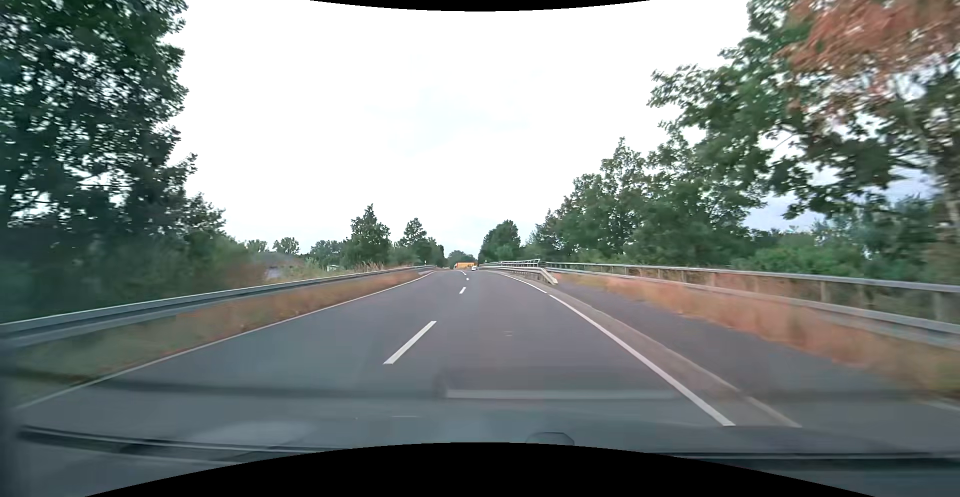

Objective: Follow the waypoints while adhering to traffic rules and regulations

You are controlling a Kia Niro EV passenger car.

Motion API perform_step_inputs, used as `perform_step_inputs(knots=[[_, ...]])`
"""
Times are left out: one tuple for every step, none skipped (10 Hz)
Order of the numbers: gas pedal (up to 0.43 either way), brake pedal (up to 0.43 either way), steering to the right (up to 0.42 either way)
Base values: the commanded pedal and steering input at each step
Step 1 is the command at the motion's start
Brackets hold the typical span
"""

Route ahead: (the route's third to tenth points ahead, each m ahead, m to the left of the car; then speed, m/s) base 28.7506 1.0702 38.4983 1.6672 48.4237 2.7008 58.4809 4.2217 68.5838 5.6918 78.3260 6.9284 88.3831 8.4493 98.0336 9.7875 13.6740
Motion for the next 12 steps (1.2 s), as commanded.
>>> perform_step_inputs(knots=[[0.118, 0.0, -0.022], [0.118, 0.0, -0.021], [0.118, 0.0, -0.02], [0.118, 0.0, -0.019], [0.118, 0.0, -0.018], [0.118, 0.0, -0.017], [0.118, 0.0, -0.017], [0.118, 0.0, -0.017], [0.118, 0.0, -0.017], [0.118, 0.0, -0.016], [0.118, 0.0, -0.017], [0.118, 0.0, -0.016]])
